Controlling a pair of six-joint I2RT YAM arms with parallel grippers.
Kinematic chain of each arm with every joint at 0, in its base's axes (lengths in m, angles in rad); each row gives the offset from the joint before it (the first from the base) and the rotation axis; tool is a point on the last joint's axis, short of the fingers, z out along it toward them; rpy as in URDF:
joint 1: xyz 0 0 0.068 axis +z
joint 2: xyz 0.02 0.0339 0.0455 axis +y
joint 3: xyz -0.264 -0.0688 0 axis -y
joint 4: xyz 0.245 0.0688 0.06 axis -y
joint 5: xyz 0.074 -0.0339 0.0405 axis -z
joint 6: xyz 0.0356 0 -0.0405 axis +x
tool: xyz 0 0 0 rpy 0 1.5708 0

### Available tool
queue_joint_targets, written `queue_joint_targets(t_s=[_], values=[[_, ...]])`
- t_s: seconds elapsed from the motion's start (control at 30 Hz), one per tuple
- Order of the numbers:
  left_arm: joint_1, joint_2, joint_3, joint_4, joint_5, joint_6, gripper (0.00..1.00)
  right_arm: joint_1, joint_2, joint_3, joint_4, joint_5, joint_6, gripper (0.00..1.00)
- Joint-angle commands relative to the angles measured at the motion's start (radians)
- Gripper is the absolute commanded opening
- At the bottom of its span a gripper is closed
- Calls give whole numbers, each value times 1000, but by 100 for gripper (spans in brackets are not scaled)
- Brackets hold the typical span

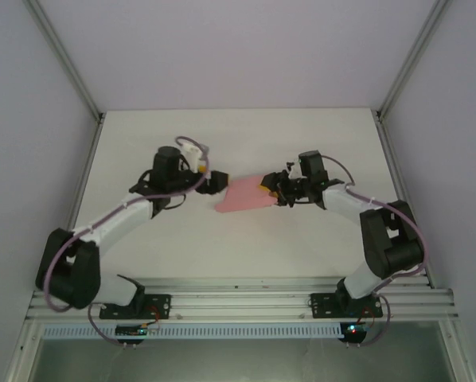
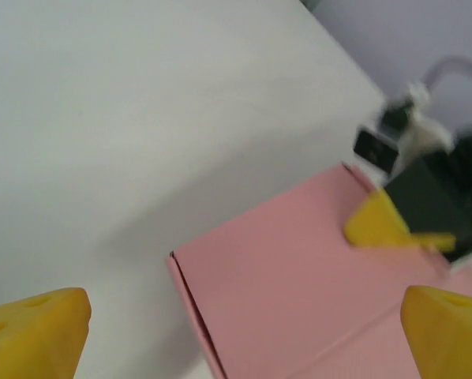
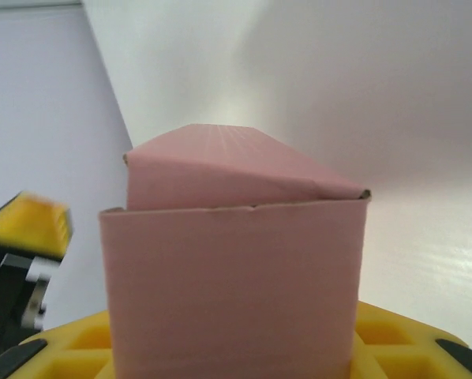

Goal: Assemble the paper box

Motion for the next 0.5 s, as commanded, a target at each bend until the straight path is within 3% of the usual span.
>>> queue_joint_targets(t_s=[0.0,0.1,0.37,0.47], values=[[-174,-45,-10,-189,-329,391,100,-43,15,100,-372,-126,1,36],[-274,-66,-38,-125,-444,495,100,-64,50,153,-505,-170,-32,34],[-383,-59,-60,-60,-497,673,100,-121,105,215,-705,-268,-21,31],[-404,-40,-39,-103,-453,688,100,-123,99,212,-715,-280,-9,30]])
